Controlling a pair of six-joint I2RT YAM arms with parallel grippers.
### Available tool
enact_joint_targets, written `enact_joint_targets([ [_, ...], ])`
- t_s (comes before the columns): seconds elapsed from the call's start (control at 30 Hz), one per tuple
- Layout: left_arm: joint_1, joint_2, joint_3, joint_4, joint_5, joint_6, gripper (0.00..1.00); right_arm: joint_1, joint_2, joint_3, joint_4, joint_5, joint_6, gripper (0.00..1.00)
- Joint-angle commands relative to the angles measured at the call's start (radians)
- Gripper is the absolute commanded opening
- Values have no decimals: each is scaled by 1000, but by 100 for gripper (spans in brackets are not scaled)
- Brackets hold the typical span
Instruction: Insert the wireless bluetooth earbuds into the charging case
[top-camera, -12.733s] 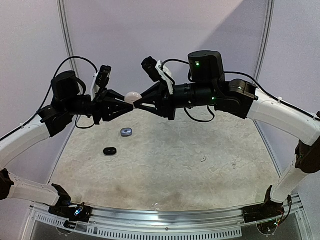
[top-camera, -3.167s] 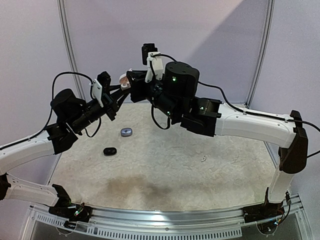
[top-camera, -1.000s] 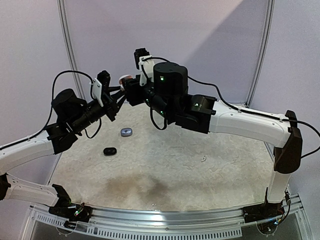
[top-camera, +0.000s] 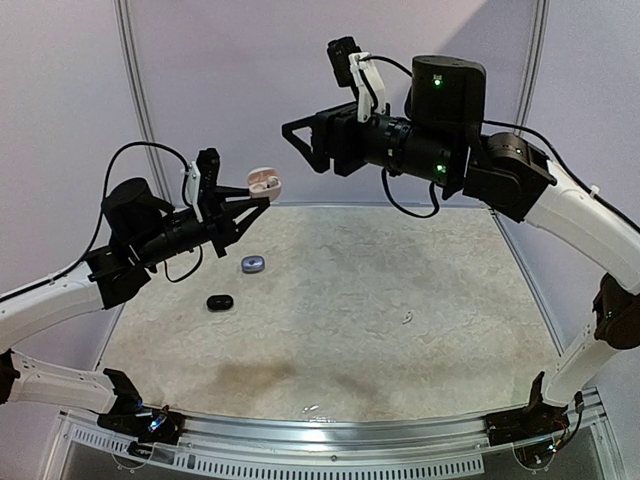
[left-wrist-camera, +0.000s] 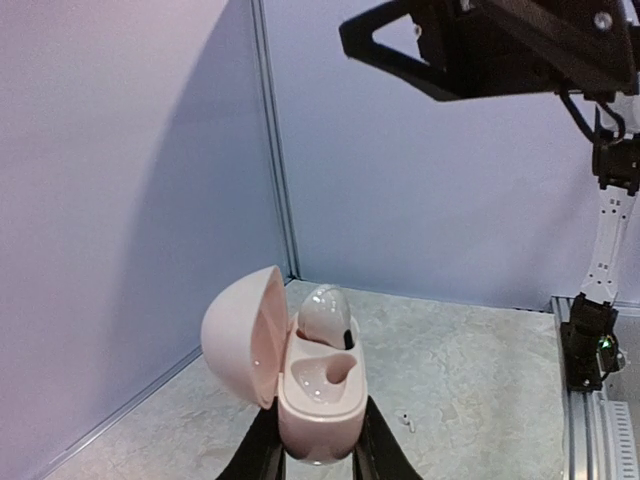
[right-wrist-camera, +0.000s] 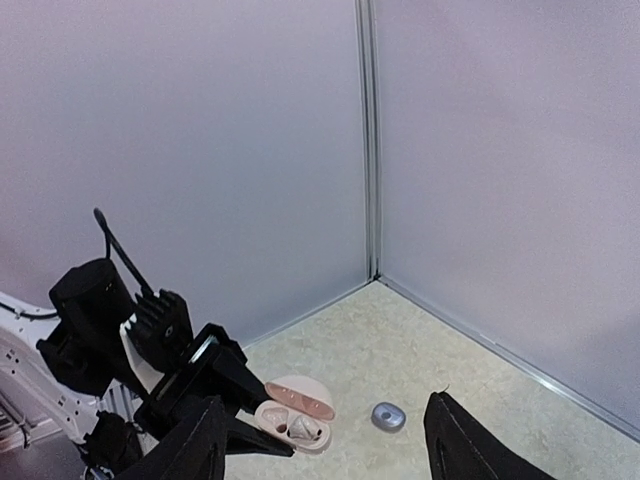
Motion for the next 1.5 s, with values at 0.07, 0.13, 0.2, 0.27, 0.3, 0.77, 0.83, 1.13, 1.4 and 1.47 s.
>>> enact_joint_targets([
  [0.07, 10, 25, 51, -21, 126, -41, 0, -10, -92, -65, -143, -50, 37, 68],
  [0.13, 11, 13, 45, -26, 138, -37, 0, -15, -92, -29, -192, -50, 36, 67],
  [0.2, 11, 1, 38, -41, 143, -40, 0, -15, -78, 16, -248, -49, 35, 66],
  [0.27, 10, -10, 36, -60, 147, -46, 0, -15, -69, 32, -277, -56, 42, 66],
  [0.3, 11, -14, 34, -67, 152, -46, 0, -15, -68, 31, -283, -61, 46, 66],
  [0.77, 25, -30, 28, -18, 265, 11, 0, -14, -54, 29, -349, -276, 54, 36],
  [0.83, 25, -21, 36, -19, 297, 21, 0, -14, -59, 22, -345, -275, 52, 30],
  [1.13, 25, -12, 47, -30, 361, 26, 0, -14, 38, 85, -291, -388, 15, 25],
  [1.4, 26, -12, 40, -27, 357, 26, 0, -13, 81, 90, -295, -367, 20, 27],
  [1.47, 26, -12, 39, -28, 359, 25, 0, -14, 85, 90, -292, -353, 21, 28],
])
